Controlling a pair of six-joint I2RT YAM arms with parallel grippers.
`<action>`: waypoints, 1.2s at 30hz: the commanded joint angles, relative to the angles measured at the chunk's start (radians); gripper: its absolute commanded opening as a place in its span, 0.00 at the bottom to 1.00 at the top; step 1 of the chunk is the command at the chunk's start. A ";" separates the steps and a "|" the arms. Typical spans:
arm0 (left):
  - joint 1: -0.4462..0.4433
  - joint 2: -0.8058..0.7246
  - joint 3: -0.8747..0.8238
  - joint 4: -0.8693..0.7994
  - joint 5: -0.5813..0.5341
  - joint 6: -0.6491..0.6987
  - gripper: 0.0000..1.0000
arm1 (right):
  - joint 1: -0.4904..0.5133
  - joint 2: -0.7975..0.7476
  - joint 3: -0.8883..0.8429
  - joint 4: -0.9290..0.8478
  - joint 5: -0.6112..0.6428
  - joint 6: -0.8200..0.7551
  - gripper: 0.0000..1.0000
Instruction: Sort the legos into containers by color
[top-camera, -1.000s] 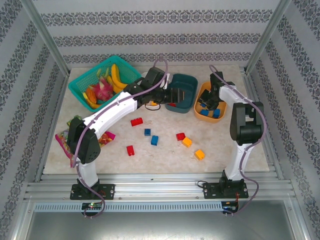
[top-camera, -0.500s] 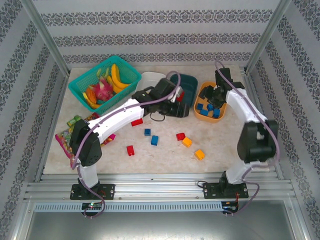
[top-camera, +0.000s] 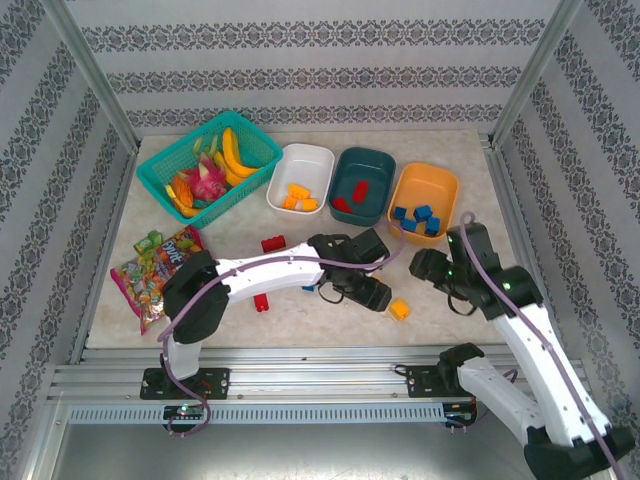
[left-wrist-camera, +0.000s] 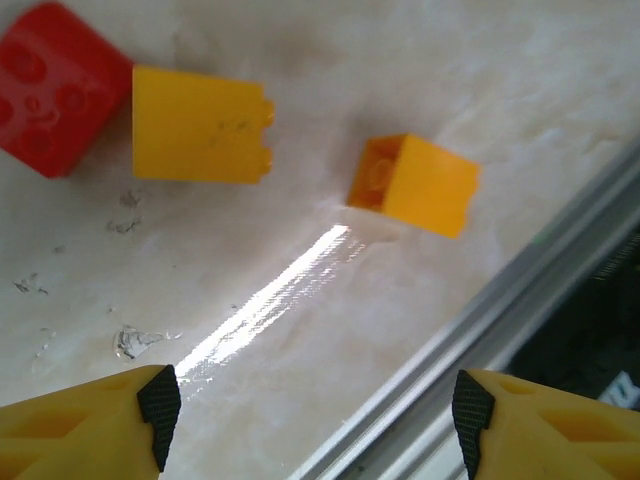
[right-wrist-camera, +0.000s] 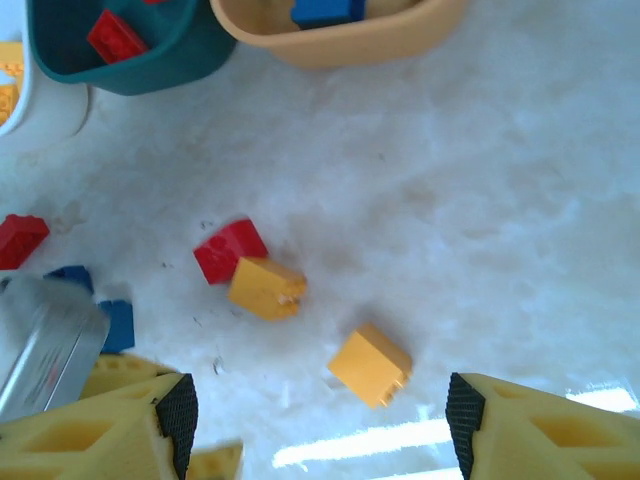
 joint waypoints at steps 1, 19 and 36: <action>-0.022 0.065 0.026 -0.015 -0.073 -0.058 0.76 | 0.015 -0.052 -0.021 -0.119 0.029 0.037 0.70; -0.036 0.325 0.292 -0.174 -0.266 -0.030 0.78 | 0.017 -0.120 0.049 -0.082 0.012 -0.018 0.70; -0.015 0.425 0.430 -0.207 -0.318 0.043 0.70 | 0.017 -0.126 0.074 -0.078 0.024 -0.009 0.69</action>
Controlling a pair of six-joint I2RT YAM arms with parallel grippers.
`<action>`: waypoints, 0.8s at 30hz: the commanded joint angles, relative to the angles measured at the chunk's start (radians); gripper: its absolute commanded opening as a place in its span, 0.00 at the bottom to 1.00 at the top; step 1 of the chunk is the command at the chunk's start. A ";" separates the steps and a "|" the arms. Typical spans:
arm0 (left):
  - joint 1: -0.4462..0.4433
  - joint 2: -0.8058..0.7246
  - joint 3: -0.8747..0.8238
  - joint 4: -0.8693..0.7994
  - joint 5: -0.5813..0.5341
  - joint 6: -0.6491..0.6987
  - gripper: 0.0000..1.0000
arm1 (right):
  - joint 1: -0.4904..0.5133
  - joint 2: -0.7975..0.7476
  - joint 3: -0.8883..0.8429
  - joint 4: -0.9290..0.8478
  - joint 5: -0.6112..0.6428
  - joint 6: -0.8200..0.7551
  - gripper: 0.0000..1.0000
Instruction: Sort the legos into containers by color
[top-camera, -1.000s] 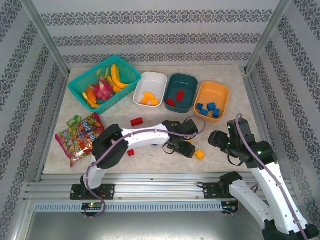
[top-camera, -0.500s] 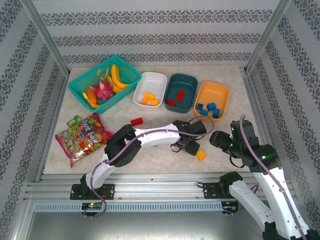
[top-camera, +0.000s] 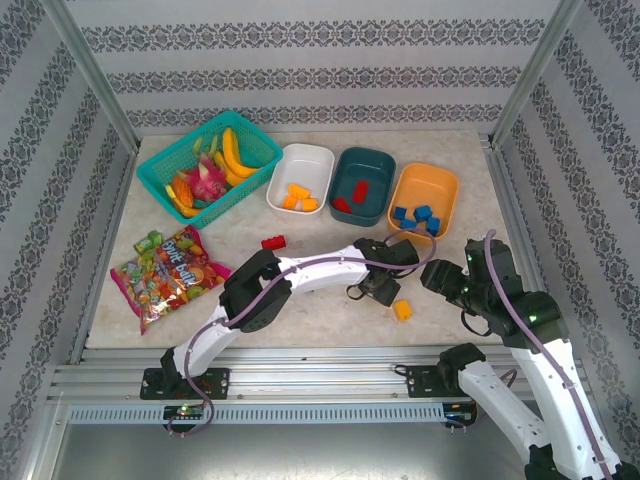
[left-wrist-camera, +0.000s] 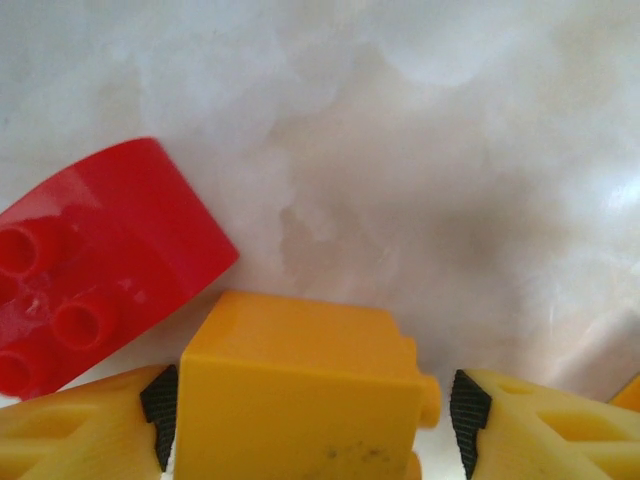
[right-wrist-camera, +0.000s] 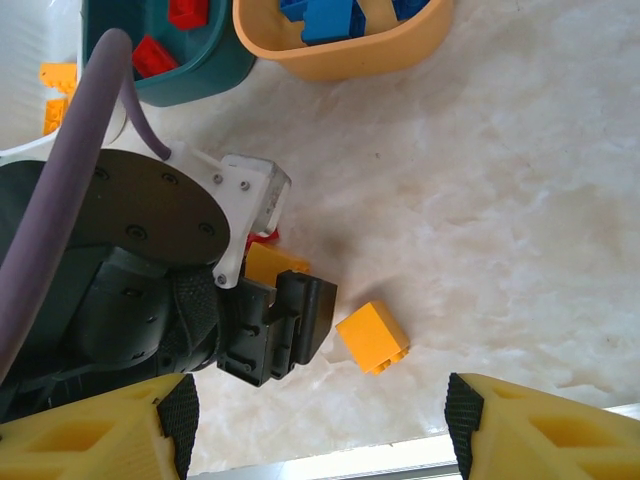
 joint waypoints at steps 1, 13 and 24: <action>0.015 0.032 0.035 -0.031 -0.009 0.026 0.68 | 0.009 -0.008 0.020 0.014 0.019 -0.001 0.69; 0.017 -0.098 -0.017 -0.011 0.017 0.029 0.34 | 0.010 0.014 0.029 0.047 0.012 -0.004 0.68; 0.269 -0.384 -0.107 0.000 0.063 -0.053 0.33 | 0.095 0.128 -0.001 0.439 -0.186 0.028 0.69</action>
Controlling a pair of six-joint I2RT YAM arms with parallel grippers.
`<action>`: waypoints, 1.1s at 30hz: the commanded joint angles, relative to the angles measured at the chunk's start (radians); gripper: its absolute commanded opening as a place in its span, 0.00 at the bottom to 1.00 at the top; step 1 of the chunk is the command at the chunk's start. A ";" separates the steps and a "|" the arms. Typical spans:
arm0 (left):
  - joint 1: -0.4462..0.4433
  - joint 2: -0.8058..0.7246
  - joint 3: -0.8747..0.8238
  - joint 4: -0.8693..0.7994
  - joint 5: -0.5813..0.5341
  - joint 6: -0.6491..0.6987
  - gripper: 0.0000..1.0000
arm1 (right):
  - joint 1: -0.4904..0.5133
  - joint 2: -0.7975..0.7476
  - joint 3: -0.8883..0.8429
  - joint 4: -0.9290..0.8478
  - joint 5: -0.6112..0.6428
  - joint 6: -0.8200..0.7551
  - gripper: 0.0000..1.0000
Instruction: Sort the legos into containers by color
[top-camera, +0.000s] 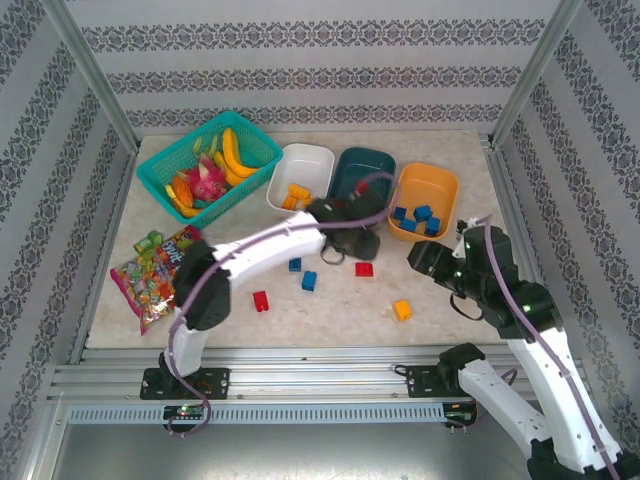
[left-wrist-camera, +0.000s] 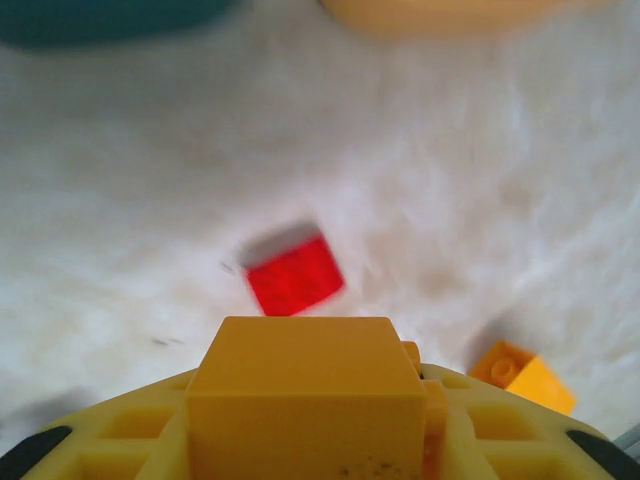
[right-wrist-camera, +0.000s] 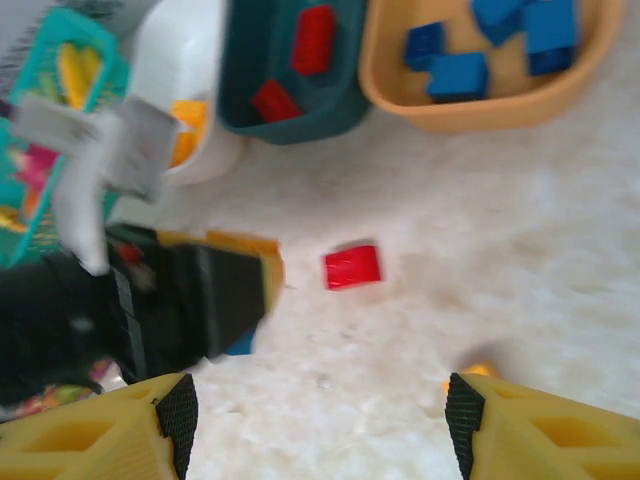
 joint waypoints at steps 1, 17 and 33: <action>0.118 -0.039 -0.019 0.000 0.009 -0.017 0.33 | 0.088 0.088 0.003 0.218 -0.051 0.018 0.70; 0.470 0.344 0.385 0.176 0.144 0.085 0.34 | 0.159 0.641 0.196 0.572 -0.214 0.181 0.73; 0.506 0.549 0.580 0.143 0.219 0.049 0.58 | 0.146 0.659 0.198 0.555 -0.195 0.172 0.73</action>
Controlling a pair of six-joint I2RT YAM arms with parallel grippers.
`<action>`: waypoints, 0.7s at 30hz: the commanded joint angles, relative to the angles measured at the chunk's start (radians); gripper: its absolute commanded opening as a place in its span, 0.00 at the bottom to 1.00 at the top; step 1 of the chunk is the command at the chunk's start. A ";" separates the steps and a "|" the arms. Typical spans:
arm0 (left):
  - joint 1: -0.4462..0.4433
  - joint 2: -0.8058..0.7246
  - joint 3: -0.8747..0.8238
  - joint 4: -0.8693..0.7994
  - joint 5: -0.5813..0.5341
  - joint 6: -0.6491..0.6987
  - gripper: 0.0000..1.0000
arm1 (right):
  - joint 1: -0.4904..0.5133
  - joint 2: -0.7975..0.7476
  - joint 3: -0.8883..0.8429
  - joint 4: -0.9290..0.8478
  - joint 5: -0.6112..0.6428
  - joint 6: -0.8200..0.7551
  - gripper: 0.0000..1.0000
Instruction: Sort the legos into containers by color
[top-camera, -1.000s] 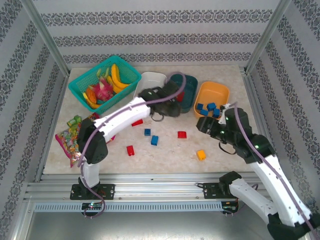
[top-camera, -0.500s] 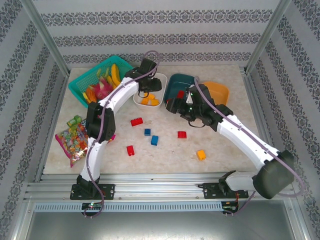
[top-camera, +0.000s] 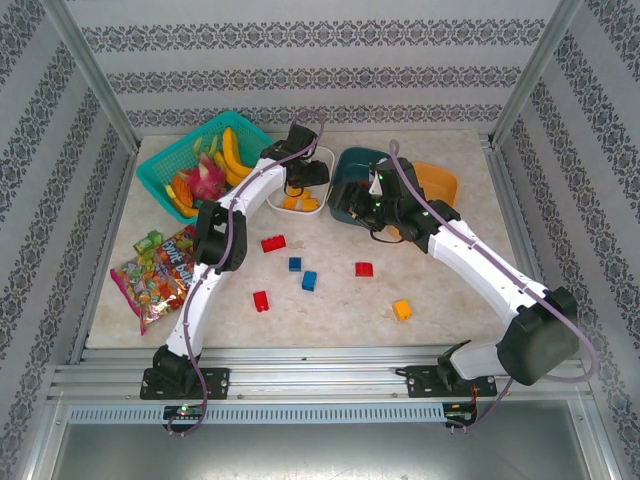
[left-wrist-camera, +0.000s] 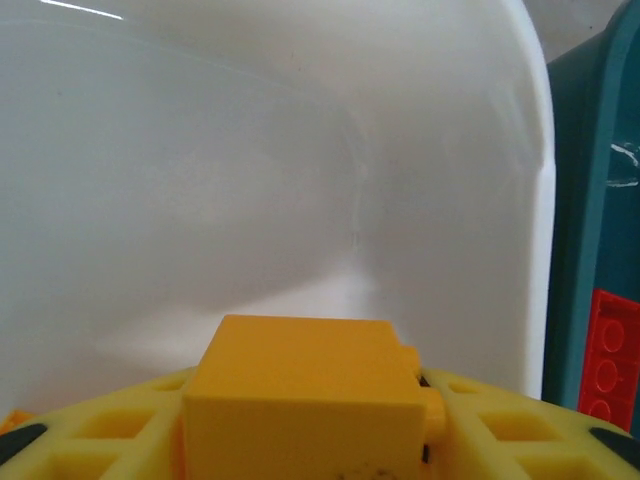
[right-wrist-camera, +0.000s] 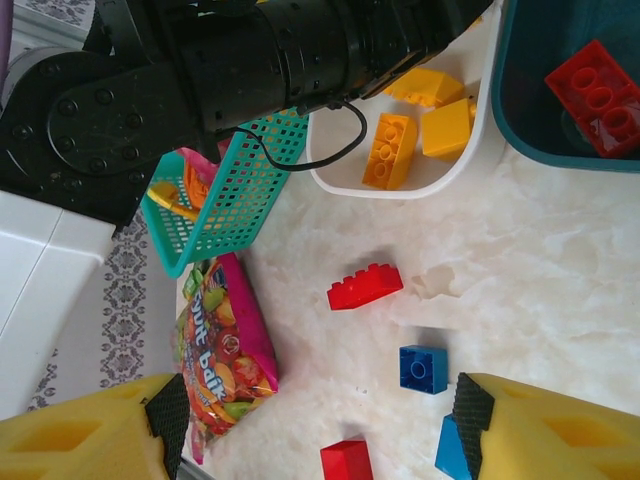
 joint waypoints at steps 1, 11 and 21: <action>0.017 -0.042 0.037 -0.001 0.028 -0.007 0.60 | -0.010 -0.029 0.002 -0.013 -0.001 -0.021 0.73; 0.020 -0.243 0.042 -0.092 -0.010 -0.043 0.66 | -0.024 -0.061 0.068 -0.148 0.081 -0.170 0.73; 0.014 -0.870 -0.638 0.008 -0.079 -0.132 0.67 | 0.180 0.025 0.110 -0.282 0.255 -0.402 0.72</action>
